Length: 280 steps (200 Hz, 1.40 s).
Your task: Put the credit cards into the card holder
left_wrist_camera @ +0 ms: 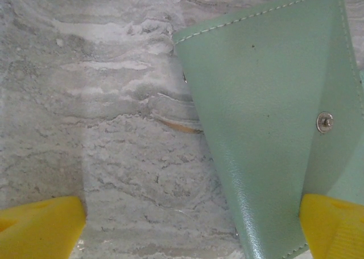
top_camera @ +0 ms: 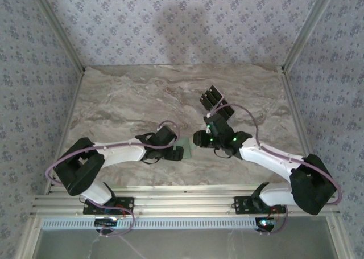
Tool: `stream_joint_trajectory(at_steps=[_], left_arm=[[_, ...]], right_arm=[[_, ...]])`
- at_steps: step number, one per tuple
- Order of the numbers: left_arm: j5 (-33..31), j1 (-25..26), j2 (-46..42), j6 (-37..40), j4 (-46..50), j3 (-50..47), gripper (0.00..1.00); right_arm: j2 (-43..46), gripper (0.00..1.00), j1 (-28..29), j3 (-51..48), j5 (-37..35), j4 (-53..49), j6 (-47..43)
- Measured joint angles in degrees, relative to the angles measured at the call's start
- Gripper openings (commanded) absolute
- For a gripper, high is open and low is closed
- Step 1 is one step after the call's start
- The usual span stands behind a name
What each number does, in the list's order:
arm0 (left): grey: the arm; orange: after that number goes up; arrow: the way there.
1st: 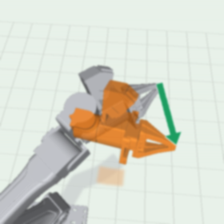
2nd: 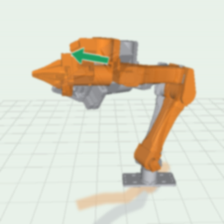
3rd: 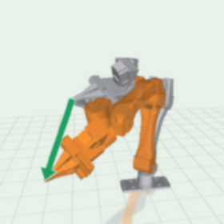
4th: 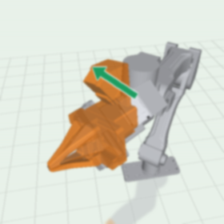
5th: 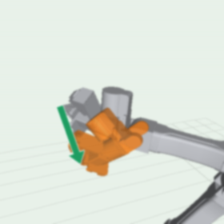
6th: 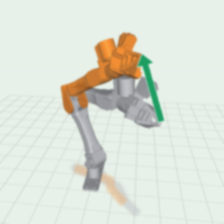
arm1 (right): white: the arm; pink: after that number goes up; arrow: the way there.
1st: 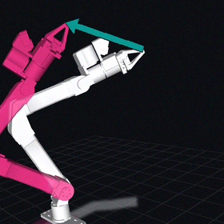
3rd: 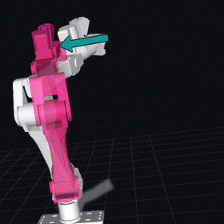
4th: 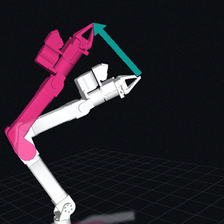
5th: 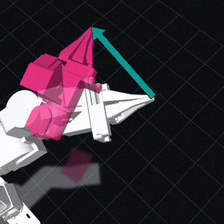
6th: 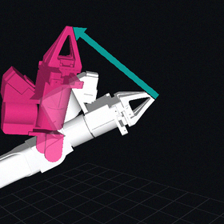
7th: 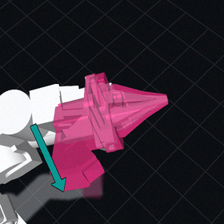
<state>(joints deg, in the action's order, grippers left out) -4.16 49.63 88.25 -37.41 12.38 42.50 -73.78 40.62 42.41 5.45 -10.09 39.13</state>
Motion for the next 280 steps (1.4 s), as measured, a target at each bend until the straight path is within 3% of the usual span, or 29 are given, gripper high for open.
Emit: stream_joint_trajectory(at_steps=[43,134,280], left_arm=[[-0.20,0.00,0.07,-0.79,-0.22,-0.02,0.99],[-0.61,0.00,0.33,-1.36,-0.87,-0.31,0.99],[-0.83,0.00,0.74,-1.64,-2.05,-1.05,0.99]], right_arm=[[-4.22,0.36,-1.88,1.57,1.46,-6.27,-1.29],[-13.25,0.36,-1.36,6.91,3.43,-7.28,-3.34],[-16.11,0.23,-1.77,8.55,3.63,-7.43,-4.74]])
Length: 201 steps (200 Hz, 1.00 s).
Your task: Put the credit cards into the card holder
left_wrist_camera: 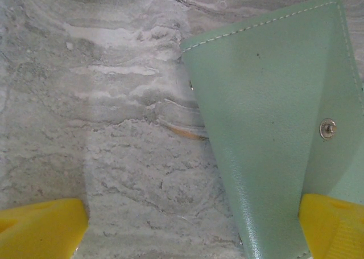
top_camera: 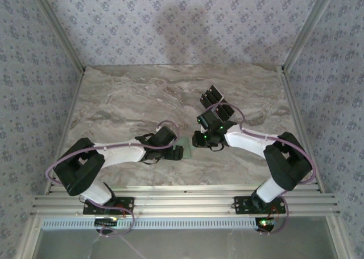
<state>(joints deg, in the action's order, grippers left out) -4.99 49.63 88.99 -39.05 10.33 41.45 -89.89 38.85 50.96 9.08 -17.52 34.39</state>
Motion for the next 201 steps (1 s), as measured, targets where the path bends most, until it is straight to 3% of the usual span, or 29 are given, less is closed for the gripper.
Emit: stream_joint_trajectory(at_steps=[66,104,201], left_arm=[[-0.02,0.00,0.20,0.00,0.00,0.00,0.99],[-0.07,0.00,0.26,0.00,-0.02,0.00,0.99],[-0.02,0.00,0.15,0.00,-0.02,0.00,0.99]], right_arm=[[0.44,0.19,-0.35,0.00,0.02,-0.11,-0.02],[0.44,0.00,-0.63,0.00,0.44,-0.09,-0.79],[0.63,0.00,0.31,0.68,4.70,1.66,-0.15]])
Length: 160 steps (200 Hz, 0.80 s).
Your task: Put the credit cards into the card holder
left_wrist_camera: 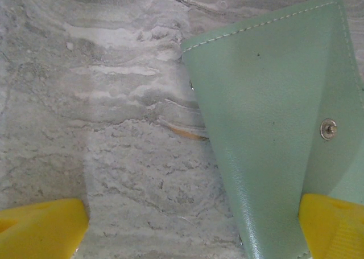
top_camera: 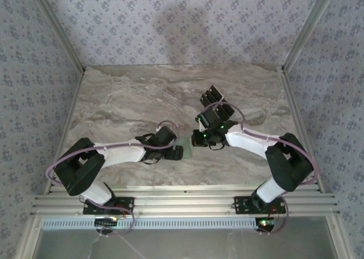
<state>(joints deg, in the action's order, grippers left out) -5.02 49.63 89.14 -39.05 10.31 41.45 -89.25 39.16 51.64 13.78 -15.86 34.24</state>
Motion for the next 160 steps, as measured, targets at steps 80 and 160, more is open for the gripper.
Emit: stream_joint_trajectory(at_steps=[80,160], left_arm=[[0.02,0.00,-0.66,0.00,-0.79,-0.61,0.99],[0.70,-0.09,-3.76,0.00,-2.38,-2.62,0.99]], right_arm=[[-7.54,0.00,2.51,2.73,2.40,4.33,2.08],[-9.97,0.00,2.51,3.39,3.65,6.38,3.08]])
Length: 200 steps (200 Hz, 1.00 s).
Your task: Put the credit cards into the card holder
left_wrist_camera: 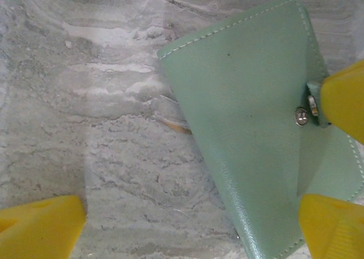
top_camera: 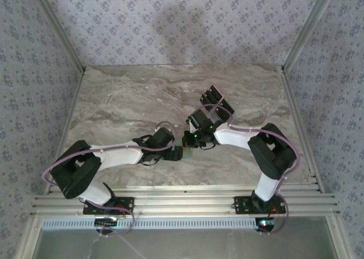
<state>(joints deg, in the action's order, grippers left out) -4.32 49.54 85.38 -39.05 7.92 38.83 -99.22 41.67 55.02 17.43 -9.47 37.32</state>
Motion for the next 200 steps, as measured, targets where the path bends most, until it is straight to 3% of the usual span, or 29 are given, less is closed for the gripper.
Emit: stream_joint_trajectory(at_steps=[200], left_arm=[[0.59,-1.22,-0.48,-0.68,-5.38,-3.80,0.99]], right_arm=[[1.68,0.00,-0.04,0.26,0.20,-1.01,0.81]])
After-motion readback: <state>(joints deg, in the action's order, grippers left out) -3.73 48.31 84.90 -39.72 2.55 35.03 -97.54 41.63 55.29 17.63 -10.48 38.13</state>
